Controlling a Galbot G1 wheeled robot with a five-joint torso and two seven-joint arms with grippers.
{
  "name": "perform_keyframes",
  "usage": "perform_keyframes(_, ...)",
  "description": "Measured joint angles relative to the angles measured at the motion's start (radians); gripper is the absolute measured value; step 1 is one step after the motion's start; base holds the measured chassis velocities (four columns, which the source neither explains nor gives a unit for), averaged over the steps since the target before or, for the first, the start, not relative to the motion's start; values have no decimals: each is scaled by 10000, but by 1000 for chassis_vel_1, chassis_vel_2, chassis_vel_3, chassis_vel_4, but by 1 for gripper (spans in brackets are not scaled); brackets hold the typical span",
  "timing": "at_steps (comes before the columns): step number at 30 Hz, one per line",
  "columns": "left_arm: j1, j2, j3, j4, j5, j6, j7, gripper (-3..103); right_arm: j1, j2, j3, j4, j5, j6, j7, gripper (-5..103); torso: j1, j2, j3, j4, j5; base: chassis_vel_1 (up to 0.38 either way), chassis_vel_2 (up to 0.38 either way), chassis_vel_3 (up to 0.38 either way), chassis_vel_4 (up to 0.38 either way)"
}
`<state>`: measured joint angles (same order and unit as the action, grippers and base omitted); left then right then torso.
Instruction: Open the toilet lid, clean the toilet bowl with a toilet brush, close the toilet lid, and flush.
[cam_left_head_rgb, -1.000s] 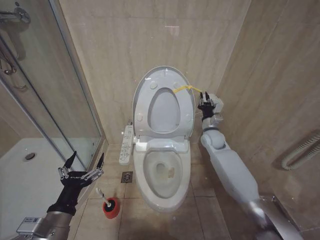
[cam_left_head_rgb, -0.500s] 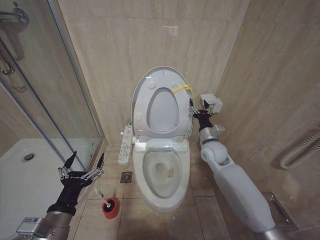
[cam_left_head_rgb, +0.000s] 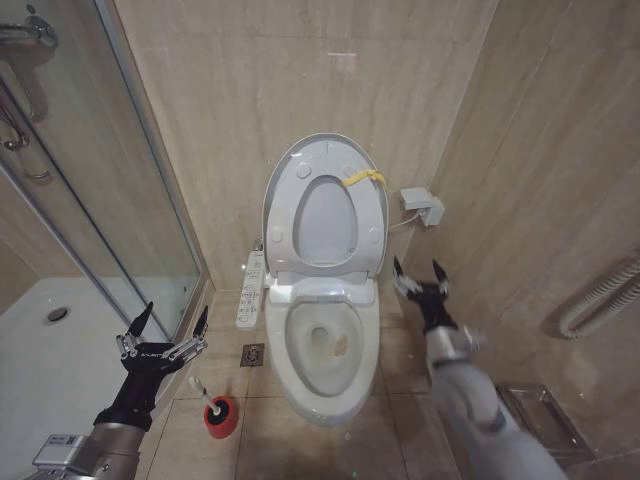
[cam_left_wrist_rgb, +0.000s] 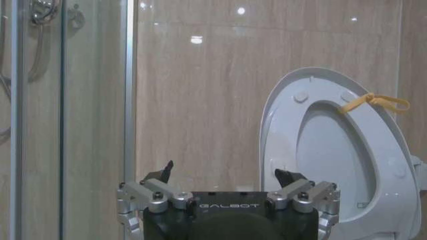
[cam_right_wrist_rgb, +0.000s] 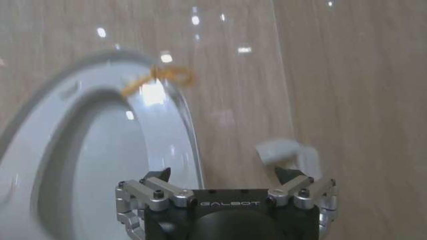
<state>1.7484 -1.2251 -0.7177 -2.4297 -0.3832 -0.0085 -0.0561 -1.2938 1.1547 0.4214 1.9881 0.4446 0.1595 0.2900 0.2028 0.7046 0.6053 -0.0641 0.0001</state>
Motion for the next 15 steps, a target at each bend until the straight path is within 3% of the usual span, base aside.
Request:
perform_keyframes(9,1,0,0,0,0,0,0,100,-4039,1178,1075,1902,-2015,391,18,100,-1,0,-1,-3,-3,0,0,0,0)
perform_keyframes(15,0,0,0,0,0,0,-1,100,-5339,1753,1852,3119,-2233,839,-477,100,-1,0,0,1,-5,0,0,0,0)
